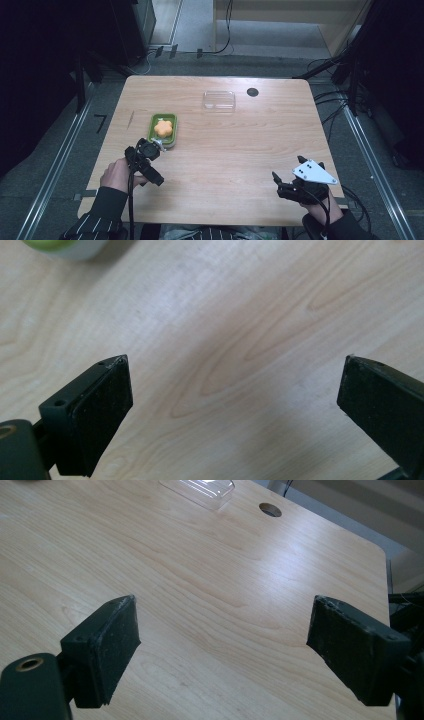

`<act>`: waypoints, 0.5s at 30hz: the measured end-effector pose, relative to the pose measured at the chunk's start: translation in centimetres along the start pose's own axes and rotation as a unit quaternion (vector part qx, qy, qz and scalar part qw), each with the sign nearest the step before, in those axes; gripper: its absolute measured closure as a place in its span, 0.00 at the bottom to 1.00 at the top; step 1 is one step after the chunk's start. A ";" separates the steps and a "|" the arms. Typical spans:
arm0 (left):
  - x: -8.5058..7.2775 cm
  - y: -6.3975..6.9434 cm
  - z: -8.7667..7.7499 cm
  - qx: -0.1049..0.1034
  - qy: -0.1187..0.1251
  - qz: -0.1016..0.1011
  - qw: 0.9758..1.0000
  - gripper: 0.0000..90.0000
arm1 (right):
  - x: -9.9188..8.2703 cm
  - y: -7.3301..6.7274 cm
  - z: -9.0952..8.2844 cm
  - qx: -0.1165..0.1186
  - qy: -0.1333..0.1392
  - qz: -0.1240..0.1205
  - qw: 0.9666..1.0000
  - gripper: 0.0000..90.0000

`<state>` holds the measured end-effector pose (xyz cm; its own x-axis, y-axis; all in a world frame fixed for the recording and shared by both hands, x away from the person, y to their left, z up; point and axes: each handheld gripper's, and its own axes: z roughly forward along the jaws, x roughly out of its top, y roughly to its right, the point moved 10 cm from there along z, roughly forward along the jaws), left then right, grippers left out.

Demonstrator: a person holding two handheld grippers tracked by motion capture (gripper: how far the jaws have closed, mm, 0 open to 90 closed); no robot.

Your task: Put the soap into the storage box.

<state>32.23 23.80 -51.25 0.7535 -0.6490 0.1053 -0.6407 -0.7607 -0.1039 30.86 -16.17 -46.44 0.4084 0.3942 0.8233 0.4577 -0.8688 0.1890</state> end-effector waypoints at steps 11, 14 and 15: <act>-2.6 1.6 0.6 -0.005 0.003 -0.002 1.000 0.01 | 0.0 0.0 -0.1 0.001 0.002 0.000 1.000 0.15; -3.0 2.1 0.7 -0.013 0.009 0.000 1.000 0.01 | 0.0 -0.1 -0.1 0.000 0.002 -0.001 1.000 0.15; -3.2 2.2 0.9 -0.017 0.007 -0.001 1.000 0.01 | 0.0 0.0 -0.1 -0.001 0.002 -0.001 1.000 0.15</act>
<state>28.54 24.21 -52.68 0.7534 -0.6467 0.1191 -0.6432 -0.7624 -0.0708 30.80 -16.14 -46.40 0.4048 0.3943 0.8250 0.4571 -0.8687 0.1909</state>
